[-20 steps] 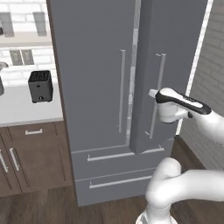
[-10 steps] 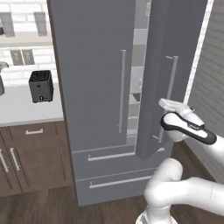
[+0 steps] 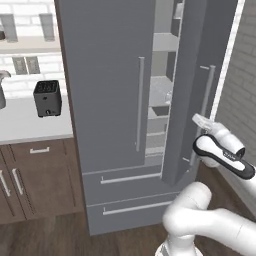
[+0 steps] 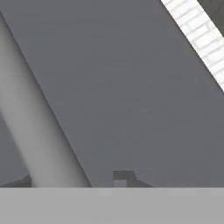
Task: Take the strawberry from the fridge and place it on top of the pancake, located on the dining counter.
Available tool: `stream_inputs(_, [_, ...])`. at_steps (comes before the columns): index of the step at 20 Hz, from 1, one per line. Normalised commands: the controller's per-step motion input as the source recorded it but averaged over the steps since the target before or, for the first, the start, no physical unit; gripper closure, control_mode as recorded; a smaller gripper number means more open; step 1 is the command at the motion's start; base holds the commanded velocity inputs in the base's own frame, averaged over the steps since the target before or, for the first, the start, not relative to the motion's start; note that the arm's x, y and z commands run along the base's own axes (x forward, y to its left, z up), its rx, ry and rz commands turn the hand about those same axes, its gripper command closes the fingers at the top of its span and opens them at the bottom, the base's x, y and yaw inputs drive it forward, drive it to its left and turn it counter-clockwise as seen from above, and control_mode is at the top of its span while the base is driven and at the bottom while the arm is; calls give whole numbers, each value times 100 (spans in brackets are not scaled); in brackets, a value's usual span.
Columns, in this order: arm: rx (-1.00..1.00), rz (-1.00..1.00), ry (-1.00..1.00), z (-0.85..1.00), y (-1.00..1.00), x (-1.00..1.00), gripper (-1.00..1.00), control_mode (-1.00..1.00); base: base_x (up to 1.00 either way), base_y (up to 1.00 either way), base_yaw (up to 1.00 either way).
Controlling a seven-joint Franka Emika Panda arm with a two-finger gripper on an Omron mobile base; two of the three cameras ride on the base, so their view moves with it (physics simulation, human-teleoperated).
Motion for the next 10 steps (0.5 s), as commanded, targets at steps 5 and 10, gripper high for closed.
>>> stream_inputs(5, [16,0,1,3,-100,-23,100,-100,0,0,0])
stream_inputs(10, [13,-6,1,0,-100,-18,100,-100,0,0,0])
